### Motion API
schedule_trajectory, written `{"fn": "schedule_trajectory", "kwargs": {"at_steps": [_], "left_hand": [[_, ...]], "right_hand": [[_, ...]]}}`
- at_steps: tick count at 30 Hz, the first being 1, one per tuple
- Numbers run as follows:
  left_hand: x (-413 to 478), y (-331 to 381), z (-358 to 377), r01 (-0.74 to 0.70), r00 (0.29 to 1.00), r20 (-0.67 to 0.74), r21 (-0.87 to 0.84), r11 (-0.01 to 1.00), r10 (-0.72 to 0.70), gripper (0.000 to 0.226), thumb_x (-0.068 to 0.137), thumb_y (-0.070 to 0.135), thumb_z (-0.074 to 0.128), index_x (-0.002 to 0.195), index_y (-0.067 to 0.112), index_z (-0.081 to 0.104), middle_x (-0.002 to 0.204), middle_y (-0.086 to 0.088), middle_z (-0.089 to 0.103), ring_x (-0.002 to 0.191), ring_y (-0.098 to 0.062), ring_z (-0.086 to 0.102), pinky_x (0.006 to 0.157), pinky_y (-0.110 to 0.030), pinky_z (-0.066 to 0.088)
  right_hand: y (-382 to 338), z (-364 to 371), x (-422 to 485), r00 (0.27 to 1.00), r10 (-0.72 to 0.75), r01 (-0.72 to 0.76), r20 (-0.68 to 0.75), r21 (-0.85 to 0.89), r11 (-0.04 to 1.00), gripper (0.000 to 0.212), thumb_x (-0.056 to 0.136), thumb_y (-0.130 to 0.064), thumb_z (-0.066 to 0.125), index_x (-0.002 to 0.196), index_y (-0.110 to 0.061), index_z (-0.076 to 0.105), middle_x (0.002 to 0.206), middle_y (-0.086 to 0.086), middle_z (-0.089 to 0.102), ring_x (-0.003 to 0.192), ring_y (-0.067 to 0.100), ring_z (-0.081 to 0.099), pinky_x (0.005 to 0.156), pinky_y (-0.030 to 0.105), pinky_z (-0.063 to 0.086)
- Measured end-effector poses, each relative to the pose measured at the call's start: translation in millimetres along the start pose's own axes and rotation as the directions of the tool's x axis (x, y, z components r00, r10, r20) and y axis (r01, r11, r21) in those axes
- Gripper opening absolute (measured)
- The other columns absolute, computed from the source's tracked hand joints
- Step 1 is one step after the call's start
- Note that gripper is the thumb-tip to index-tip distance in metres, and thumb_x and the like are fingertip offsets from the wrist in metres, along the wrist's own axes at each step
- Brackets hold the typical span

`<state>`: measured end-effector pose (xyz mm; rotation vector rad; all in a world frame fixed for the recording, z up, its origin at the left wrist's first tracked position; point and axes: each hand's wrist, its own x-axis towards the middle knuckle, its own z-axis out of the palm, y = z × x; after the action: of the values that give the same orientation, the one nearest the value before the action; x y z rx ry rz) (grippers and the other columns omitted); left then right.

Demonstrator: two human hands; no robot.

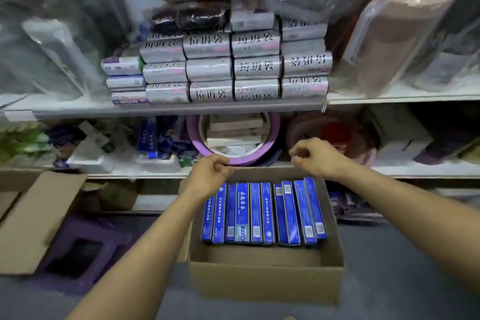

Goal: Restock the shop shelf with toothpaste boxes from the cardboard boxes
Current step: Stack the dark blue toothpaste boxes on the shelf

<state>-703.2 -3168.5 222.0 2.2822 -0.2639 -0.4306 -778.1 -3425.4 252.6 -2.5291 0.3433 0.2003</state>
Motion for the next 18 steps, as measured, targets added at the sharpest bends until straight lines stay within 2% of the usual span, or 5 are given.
{"fn": "schedule_trajectory", "kwargs": {"at_steps": [2, 5, 10, 14, 18], "left_hand": [[10, -33, 24, 0.092, 0.996, 0.000, 0.011, 0.996, -0.092, 0.019, 0.079, 0.046, 0.066, 0.098, 0.040, 0.065, 0.079, 0.013, 0.067, 0.079, -0.013, 0.065, 0.082, -0.029, 0.053], [20, -74, 59, 0.265, 0.964, 0.008, -0.059, 0.962, -0.265, 0.026, 0.090, 0.021, 0.065, 0.114, 0.011, 0.061, 0.081, 0.001, 0.061, 0.077, -0.018, 0.057, 0.074, -0.025, 0.043], [30, -141, 103, 0.415, 0.905, 0.052, 0.108, 0.904, -0.422, 0.040, 0.092, 0.014, 0.060, 0.130, 0.009, 0.054, 0.120, -0.013, 0.063, 0.108, -0.032, 0.061, 0.091, -0.036, 0.051], [39, -180, 127, 0.377, 0.910, 0.062, 0.280, 0.883, -0.409, 0.053, 0.090, 0.004, 0.058, 0.141, 0.009, 0.043, 0.141, -0.016, 0.045, 0.127, -0.032, 0.048, 0.104, -0.040, 0.044], [47, -191, 145, 0.290, 0.949, -0.003, 0.404, 0.867, -0.316, 0.061, 0.089, 0.018, 0.065, 0.142, 0.008, 0.036, 0.143, -0.015, 0.035, 0.133, -0.029, 0.037, 0.106, -0.039, 0.038]], "right_hand": [[28, 31, 9, 0.996, 0.057, -0.060, 0.071, 0.043, 0.997, 0.013, 0.084, -0.020, 0.067, 0.095, -0.015, 0.071, 0.106, -0.003, 0.068, 0.096, 0.015, 0.063, 0.085, 0.026, 0.047], [65, 84, 26, 0.973, 0.164, -0.178, 0.165, 0.078, 0.981, 0.006, 0.084, -0.017, 0.067, 0.081, -0.012, 0.068, 0.092, 0.003, 0.068, 0.087, 0.017, 0.062, 0.082, 0.028, 0.047], [105, 167, 39, 0.898, 0.340, -0.358, 0.280, 0.017, 0.933, 0.030, 0.085, -0.016, 0.061, 0.062, -0.014, 0.042, 0.062, 0.003, 0.043, 0.064, 0.021, 0.042, 0.062, 0.029, 0.038], [119, 210, 40, 0.908, 0.337, -0.297, 0.249, -0.185, 0.937, 0.009, 0.091, -0.018, 0.053, 0.093, -0.009, 0.051, 0.089, 0.010, 0.057, 0.087, 0.032, 0.058, 0.068, 0.033, 0.041], [112, 236, 41, 0.941, 0.310, -0.239, 0.137, -0.379, 0.894, 0.046, 0.092, -0.021, 0.053, 0.132, -0.007, 0.034, 0.104, 0.011, 0.063, 0.093, 0.031, 0.063, 0.062, 0.031, 0.038]]}}
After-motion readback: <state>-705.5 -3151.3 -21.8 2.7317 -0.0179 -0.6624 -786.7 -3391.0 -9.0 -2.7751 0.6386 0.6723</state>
